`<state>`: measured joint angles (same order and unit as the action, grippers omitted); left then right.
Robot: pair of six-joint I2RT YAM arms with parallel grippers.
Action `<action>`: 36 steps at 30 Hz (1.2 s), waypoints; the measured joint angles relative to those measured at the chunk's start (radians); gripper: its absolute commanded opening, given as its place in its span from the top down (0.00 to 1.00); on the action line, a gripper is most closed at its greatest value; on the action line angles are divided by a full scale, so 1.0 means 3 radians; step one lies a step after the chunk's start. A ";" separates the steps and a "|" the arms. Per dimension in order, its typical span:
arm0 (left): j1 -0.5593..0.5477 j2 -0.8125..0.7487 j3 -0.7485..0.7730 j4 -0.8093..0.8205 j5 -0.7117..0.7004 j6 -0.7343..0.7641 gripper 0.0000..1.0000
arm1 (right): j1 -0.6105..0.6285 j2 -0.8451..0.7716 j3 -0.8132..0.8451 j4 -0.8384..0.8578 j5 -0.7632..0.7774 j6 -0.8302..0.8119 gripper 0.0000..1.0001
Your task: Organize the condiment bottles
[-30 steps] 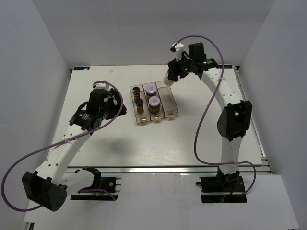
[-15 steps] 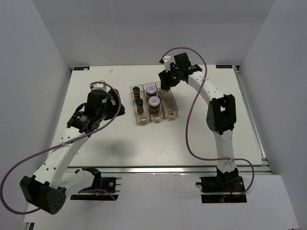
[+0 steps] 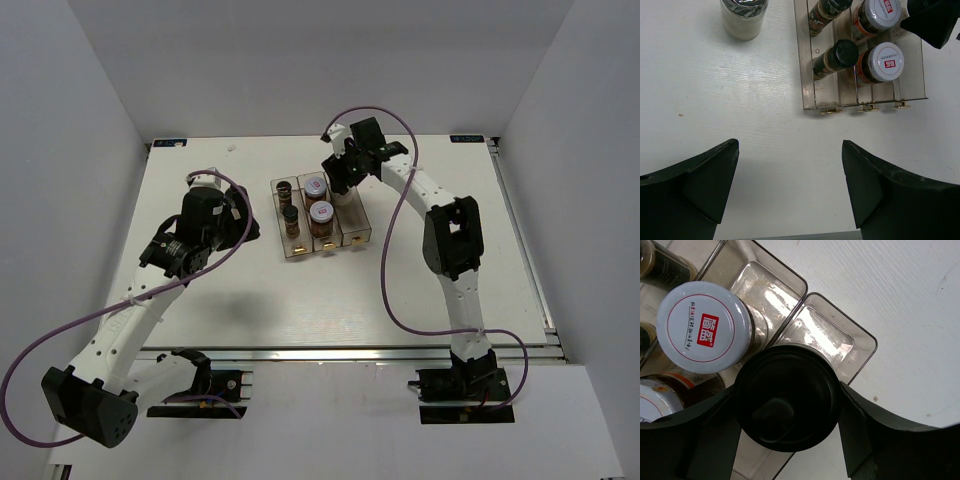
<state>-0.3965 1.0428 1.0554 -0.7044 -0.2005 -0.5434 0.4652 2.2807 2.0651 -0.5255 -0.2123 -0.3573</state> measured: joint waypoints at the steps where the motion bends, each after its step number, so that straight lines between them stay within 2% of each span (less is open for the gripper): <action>1: 0.0000 0.0000 0.0000 0.0000 -0.0001 0.0000 0.07 | 0.0001 0.0008 -0.0005 0.0009 0.0010 -0.0010 0.46; 9: 0.0000 0.0064 -0.0004 0.0034 -0.0009 0.0015 0.06 | 0.0003 0.0013 -0.0111 0.0081 0.0028 -0.0070 0.16; 15: 0.0000 0.0395 0.0032 0.0128 -0.0070 0.0109 0.06 | 0.0003 -0.0009 -0.0116 0.0112 0.0022 -0.0081 0.13; 21: 0.0001 0.0823 0.0318 0.0139 -0.0174 0.0245 0.07 | -0.0029 -0.0263 -0.0192 0.0001 -0.0066 -0.0034 0.11; 26: 0.0120 0.1170 0.0617 0.0156 -0.0249 0.0343 0.07 | -0.0203 -0.0881 -0.0371 -0.0172 -0.0362 -0.0028 0.11; 30: 0.0345 0.1429 0.0750 0.0163 -0.0252 0.0402 0.07 | -0.0539 -0.1465 -0.0575 -0.0286 -0.0802 -0.0074 0.11; 36: 0.0562 0.1879 0.0963 0.0196 -0.0196 0.0520 0.07 | -0.0987 -0.2155 -0.1277 -0.0312 -0.1306 -0.0160 0.12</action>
<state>-0.2279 1.6066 1.3441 -0.6456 -0.2592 -0.3874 0.1692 1.6341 1.6821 -0.6189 -0.6041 -0.4053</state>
